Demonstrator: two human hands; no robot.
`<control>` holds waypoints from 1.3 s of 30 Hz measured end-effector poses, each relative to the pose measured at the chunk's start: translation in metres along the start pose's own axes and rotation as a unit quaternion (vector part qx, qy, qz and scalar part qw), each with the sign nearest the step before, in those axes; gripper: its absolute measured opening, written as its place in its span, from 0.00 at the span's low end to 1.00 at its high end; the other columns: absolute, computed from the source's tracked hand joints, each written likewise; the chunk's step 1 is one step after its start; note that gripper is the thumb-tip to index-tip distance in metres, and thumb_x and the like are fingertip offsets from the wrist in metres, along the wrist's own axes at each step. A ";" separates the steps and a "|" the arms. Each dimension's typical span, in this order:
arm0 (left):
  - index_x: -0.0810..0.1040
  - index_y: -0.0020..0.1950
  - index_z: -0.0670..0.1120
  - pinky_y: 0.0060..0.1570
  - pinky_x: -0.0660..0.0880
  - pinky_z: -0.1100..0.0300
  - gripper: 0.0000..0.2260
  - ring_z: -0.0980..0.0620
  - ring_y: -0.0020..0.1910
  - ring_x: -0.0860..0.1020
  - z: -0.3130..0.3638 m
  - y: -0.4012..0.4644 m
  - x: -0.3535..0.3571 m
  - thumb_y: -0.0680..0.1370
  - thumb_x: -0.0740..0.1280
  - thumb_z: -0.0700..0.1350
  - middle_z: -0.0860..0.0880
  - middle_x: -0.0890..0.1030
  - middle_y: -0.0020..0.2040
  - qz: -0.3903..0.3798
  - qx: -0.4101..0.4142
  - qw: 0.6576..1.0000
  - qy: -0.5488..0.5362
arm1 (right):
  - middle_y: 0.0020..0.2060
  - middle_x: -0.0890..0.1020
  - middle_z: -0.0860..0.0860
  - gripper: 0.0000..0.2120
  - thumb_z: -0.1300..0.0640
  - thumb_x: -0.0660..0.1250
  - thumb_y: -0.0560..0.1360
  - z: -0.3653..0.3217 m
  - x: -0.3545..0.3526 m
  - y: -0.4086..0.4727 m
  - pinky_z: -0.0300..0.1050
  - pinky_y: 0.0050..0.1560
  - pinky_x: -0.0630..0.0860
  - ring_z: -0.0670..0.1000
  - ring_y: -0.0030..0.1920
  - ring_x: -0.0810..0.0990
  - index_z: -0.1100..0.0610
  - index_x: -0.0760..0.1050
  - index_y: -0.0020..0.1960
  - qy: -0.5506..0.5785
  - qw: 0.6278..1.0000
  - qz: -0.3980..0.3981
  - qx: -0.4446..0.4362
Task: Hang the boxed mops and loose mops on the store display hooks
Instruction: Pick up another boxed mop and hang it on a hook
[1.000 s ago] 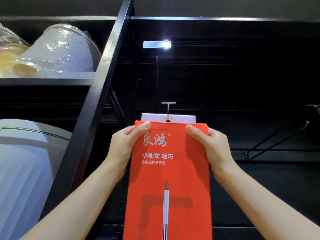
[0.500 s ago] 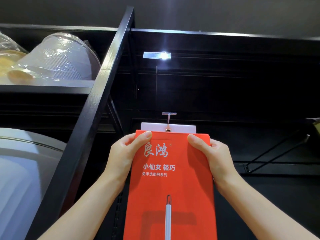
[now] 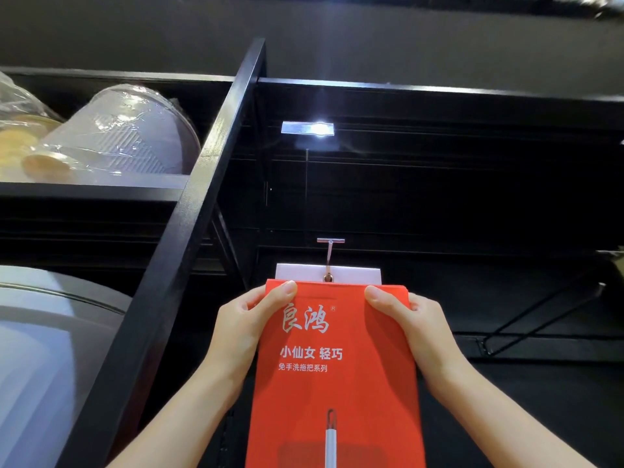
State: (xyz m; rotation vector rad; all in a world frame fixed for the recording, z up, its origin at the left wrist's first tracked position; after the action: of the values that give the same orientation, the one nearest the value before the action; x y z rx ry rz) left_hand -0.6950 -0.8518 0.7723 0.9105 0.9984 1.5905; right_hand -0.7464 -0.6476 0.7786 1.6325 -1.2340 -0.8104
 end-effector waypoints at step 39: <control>0.84 0.46 0.43 0.36 0.80 0.61 0.19 0.47 0.39 0.85 -0.074 0.008 -0.005 0.68 0.70 0.58 0.44 0.86 0.41 0.033 -0.090 0.995 0.006 | 0.36 0.86 0.55 0.19 0.41 0.73 0.58 0.074 0.004 0.017 0.38 0.30 0.78 0.51 0.33 0.85 0.56 0.84 0.35 -0.014 0.997 -0.024 0.071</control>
State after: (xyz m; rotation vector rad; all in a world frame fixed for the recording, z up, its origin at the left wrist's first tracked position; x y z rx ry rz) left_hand -0.7646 -0.8704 0.7517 0.8179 0.8244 1.7132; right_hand -0.8167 -0.6734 0.7666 1.7757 -1.3023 -0.7937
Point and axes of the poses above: each hand's wrist, its own y-axis towards the middle knuckle, its own x-axis out of the palm, z = x × y, the point moved 8 cm from there along y, towards the middle knuckle
